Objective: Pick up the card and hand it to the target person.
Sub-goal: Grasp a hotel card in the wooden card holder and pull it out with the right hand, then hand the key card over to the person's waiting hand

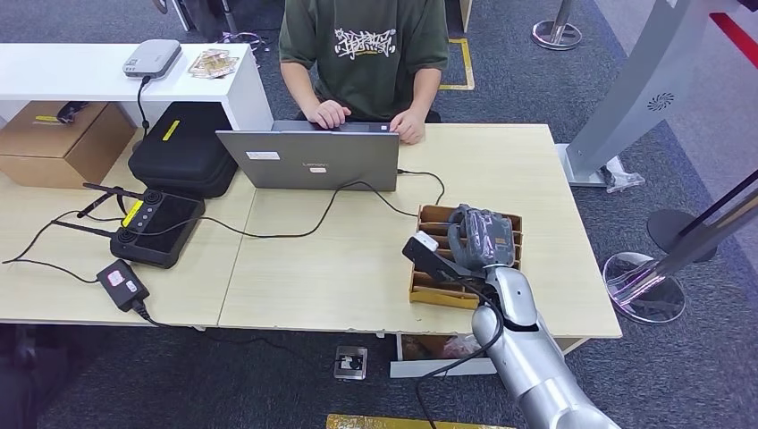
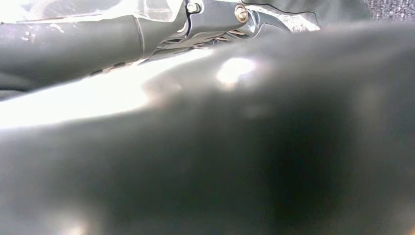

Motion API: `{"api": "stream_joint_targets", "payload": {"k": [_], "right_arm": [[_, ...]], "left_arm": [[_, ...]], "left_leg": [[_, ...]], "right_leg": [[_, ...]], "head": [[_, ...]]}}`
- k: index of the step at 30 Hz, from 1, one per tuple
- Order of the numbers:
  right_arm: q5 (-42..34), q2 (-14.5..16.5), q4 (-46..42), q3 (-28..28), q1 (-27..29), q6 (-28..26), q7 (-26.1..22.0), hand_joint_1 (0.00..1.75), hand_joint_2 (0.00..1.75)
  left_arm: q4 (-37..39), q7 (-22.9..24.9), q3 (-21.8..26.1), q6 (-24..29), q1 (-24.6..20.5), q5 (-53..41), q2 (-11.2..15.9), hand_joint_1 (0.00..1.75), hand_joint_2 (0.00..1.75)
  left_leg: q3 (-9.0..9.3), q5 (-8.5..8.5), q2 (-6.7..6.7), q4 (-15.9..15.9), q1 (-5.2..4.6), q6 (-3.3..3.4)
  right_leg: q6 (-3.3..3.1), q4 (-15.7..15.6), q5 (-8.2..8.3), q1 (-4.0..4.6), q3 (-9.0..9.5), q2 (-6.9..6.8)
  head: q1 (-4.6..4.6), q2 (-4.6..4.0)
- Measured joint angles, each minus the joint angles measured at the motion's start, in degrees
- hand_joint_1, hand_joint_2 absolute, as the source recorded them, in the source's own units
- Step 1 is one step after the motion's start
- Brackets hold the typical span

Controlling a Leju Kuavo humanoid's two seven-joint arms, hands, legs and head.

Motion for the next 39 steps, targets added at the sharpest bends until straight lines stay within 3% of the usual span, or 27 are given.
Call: {"api": "stream_joint_targets", "payload": {"k": [7, 22, 35, 37, 39], "right_arm": [[0.09, 0.00, -1.59, 0.01, 0.16, -1.41, -1.10, 1.49, 1.75], [1.21, -1.87, -26.45, 2.29, 5.43, -1.33, 0.15, 1.49, 1.75], [0.35, -2.40, -28.72, 2.69, 6.29, -1.07, 0.67, 1.54, 1.75], [0.25, -2.43, -28.71, 2.69, 6.29, -1.08, 0.68, 1.46, 1.75], [0.12, -2.49, -28.70, 2.69, 6.29, -1.08, 0.69, 0.69, 1.75]], "left_arm": [[0.00, -0.13, 0.00, 0.07, 0.00, 0.04, 0.00, 0.00, 0.00], [0.00, -0.22, 0.07, 0.71, 0.09, 1.54, 0.00, 0.00, 0.00], [0.00, 0.12, 0.13, 0.86, 0.10, 1.81, 0.00, 0.00, 0.00], [0.00, 0.13, 0.13, 0.86, 0.10, 1.80, 0.00, 0.00, 0.00], [0.00, 0.14, 0.13, 0.86, 0.10, 1.79, 0.00, 0.00, 0.00]], "left_leg": [[0.00, 0.00, 0.00, 0.00, 0.00, 0.00], [0.01, 0.00, 0.01, 0.00, 0.00, 0.00], [0.01, 0.01, 0.00, 0.00, 0.00, -0.01], [0.01, 0.01, 0.00, 0.00, 0.00, -0.01], [0.00, 0.01, 0.00, 0.00, 0.00, -0.01]], "right_leg": [[0.00, 0.00, 0.00, 0.00, 0.00, 0.00], [0.00, 0.00, 0.00, 0.00, 0.00, 0.00], [0.00, 0.00, 0.01, 0.00, 0.00, 0.00], [0.00, 0.00, 0.01, 0.00, 0.00, 0.00], [0.00, 0.00, 0.01, 0.00, 0.00, 0.00]], "head": [[0.01, 0.00], [0.01, 0.00], [0.01, 0.00], [0.00, 0.00], [0.01, 0.00]]}}
